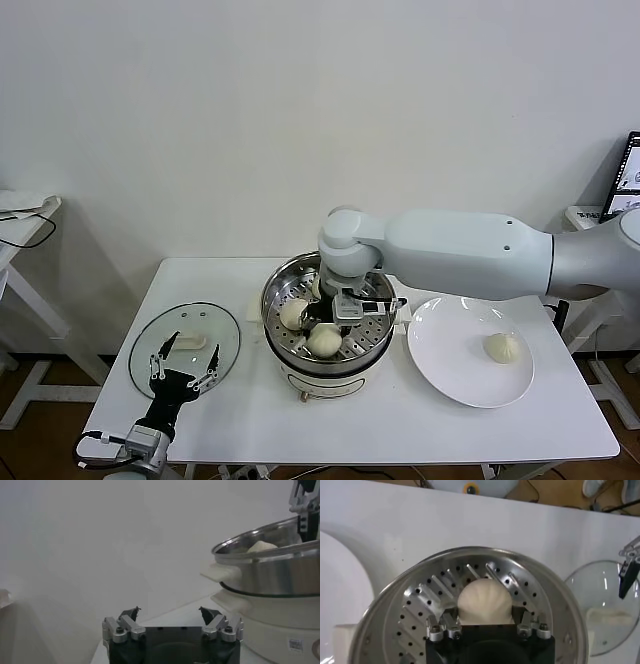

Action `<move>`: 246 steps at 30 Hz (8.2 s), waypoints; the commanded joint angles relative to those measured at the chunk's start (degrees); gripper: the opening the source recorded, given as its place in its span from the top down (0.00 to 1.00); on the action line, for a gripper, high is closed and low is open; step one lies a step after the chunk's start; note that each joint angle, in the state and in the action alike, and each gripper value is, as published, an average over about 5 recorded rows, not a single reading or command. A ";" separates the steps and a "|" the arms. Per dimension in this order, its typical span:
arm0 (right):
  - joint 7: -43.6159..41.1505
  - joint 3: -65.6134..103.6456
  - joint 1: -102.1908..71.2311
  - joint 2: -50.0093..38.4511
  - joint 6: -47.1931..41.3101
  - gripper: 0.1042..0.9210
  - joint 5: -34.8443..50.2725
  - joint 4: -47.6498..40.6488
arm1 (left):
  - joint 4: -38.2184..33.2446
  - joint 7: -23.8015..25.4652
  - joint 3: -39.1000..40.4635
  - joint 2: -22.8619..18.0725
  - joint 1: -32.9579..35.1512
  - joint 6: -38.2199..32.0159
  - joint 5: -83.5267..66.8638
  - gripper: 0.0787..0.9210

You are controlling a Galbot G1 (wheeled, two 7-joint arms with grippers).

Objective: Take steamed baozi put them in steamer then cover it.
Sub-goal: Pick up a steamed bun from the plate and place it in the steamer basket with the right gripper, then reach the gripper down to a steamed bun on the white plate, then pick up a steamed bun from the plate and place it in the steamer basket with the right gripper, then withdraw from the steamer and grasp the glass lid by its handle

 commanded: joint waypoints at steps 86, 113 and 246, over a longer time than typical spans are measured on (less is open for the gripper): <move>-9.58 50.04 -42.61 -25.60 -31.21 0.12 -14.18 -30.81 | -2.22 -0.69 2.04 -0.60 1.44 0.21 1.54 0.12; -10.98 47.42 -40.01 -28.26 -32.91 0.32 -9.19 -25.89 | -2.92 -0.94 2.29 -0.79 1.53 0.86 1.48 0.12; 70.70 112.73 -112.14 -6.53 -14.96 0.12 40.93 24.69 | 0.50 -2.83 0.04 0.38 -5.38 -3.75 -8.36 0.12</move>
